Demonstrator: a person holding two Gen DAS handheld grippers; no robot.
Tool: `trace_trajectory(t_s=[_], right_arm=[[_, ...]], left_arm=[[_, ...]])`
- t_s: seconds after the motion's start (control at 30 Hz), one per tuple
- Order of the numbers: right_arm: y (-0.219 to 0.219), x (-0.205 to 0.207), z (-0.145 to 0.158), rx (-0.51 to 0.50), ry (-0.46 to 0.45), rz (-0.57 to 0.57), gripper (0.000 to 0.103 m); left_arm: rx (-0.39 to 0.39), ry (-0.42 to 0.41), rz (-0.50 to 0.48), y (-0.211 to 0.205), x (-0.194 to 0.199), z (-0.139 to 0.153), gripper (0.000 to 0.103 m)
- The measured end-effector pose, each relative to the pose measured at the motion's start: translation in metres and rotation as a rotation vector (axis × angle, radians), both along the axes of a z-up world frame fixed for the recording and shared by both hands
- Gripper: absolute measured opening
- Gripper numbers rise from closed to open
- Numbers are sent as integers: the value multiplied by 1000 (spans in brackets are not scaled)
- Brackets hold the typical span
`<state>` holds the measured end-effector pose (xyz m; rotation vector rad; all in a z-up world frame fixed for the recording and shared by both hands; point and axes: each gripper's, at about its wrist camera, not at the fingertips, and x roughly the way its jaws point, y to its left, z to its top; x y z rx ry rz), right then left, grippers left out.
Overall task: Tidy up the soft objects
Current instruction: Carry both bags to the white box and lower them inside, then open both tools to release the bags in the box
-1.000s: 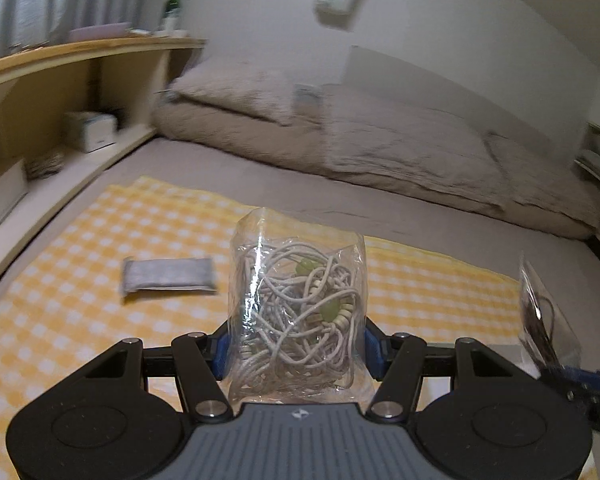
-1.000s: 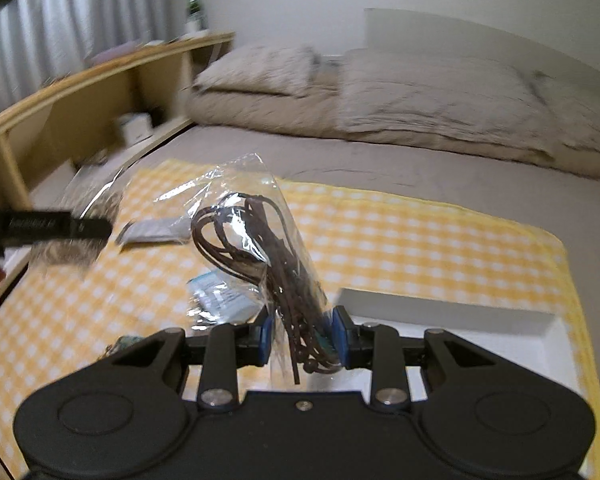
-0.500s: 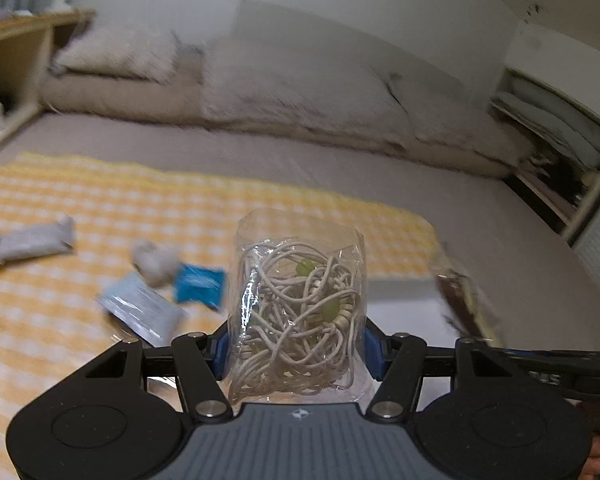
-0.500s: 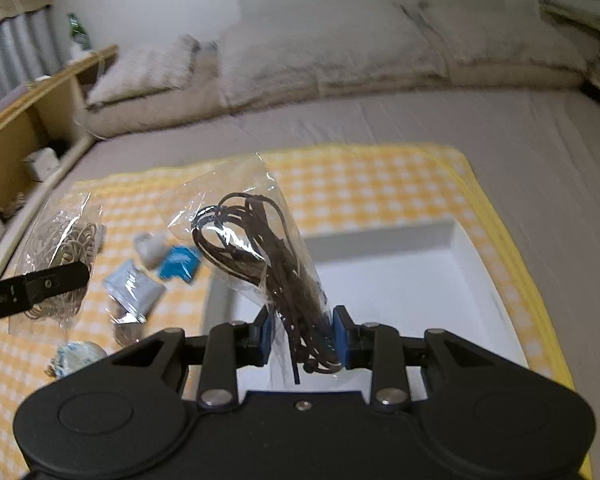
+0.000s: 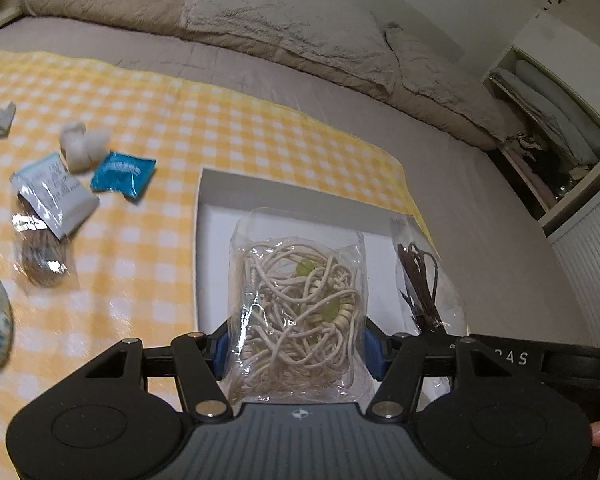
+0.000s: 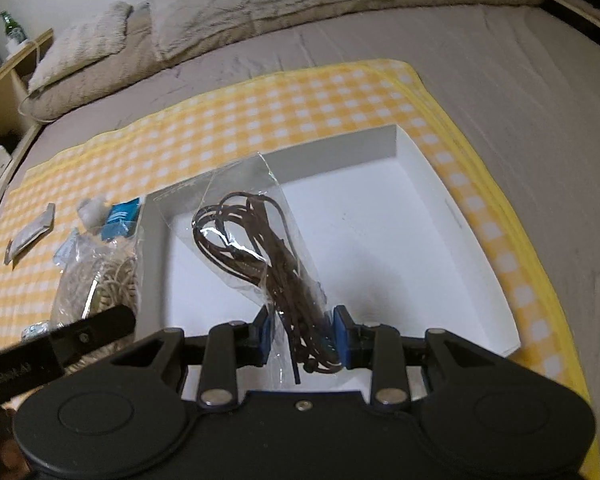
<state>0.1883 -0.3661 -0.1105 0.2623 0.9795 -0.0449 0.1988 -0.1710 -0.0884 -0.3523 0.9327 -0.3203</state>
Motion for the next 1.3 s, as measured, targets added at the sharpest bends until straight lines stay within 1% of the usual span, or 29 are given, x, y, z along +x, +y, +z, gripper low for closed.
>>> trace_trajectory(t_s=[0.07,0.13,0.2,0.23,0.33,0.5,0.57,0.6,0.67,0.77,0.97,1.07,1.3], right_arm=[[-1,1,-2,4,8,-4,32],[-1,2,-3,6,14,-4,32],[-1,4,-5,6,21,0,32],[-1,6,-7,6,24,2,32],[-1,8,-11,12,41,1,33],[2,11,-20,21,71,3,34],[4,12,-23,22,79,4,41],[5,11,-24,29,80,6,56],[7,11,-26,29,95,16,71],[11,8,-25,-24,88,22,74],[4,3,-24,-14,97,12,78],[3,-2,-21,-30,86,22,79],[0,-15,-14,-33,60,35,83]], left_arm=[[-18,37,12,1,0,-5,62],[-42,61,18,2,0,-8,65],[-49,67,15,4,1,-9,83],[-42,61,20,4,0,-7,86],[-5,50,5,6,-1,-4,87],[68,63,-19,9,-2,-5,88],[97,65,-35,10,-3,-6,88],[112,64,-43,10,-4,-6,89],[136,61,-57,11,-4,-7,92],[157,59,-68,11,-6,-7,93],[190,49,-86,10,-7,-5,96],[199,40,-92,10,-8,-4,97],[224,22,-102,10,-11,-1,101]])
